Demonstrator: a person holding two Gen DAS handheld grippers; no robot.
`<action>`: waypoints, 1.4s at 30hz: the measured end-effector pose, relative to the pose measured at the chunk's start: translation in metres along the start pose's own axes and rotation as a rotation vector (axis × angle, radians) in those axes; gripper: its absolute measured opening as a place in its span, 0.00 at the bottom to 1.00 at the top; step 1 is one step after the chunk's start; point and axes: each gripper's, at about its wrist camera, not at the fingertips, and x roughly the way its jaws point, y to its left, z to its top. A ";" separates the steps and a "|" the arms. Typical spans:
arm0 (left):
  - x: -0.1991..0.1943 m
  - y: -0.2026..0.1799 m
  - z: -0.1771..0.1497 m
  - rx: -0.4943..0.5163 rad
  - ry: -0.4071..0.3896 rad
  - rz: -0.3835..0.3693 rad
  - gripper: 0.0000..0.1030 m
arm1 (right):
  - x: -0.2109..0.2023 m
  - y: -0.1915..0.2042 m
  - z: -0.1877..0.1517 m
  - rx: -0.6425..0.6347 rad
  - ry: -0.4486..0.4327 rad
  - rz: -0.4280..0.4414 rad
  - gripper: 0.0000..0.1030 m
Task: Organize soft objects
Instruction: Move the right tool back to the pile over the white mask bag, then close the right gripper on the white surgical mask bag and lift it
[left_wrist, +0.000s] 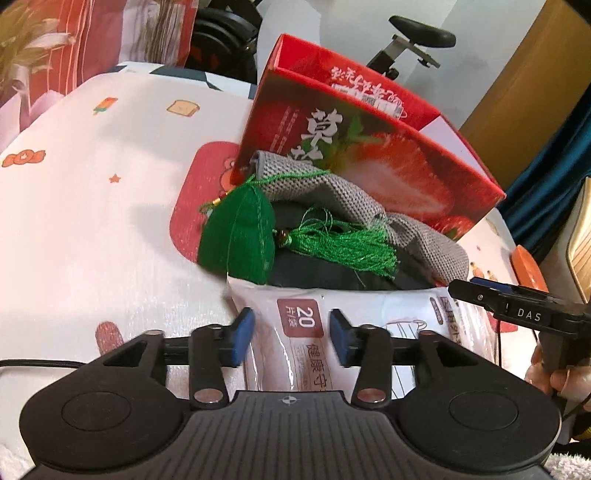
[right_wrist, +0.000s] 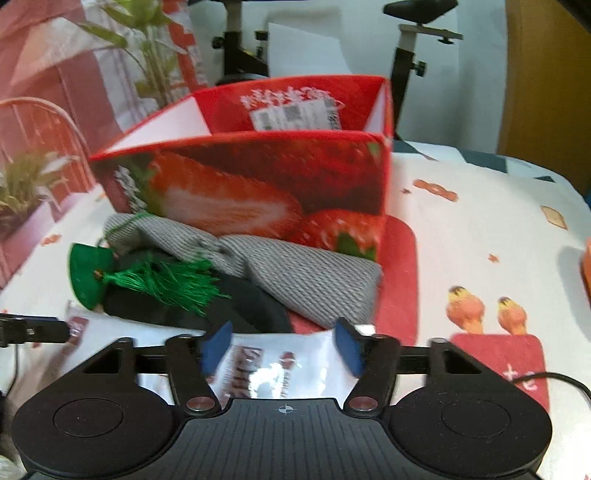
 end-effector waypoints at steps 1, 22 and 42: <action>0.000 0.000 0.000 0.004 0.002 0.004 0.55 | 0.000 -0.003 -0.002 0.003 0.000 -0.010 0.70; 0.017 0.003 -0.007 -0.038 0.070 0.019 0.57 | 0.020 -0.016 -0.012 0.126 0.125 0.070 0.91; 0.021 0.005 0.010 0.173 0.235 -0.063 0.56 | 0.023 -0.006 -0.004 -0.019 0.263 0.144 0.97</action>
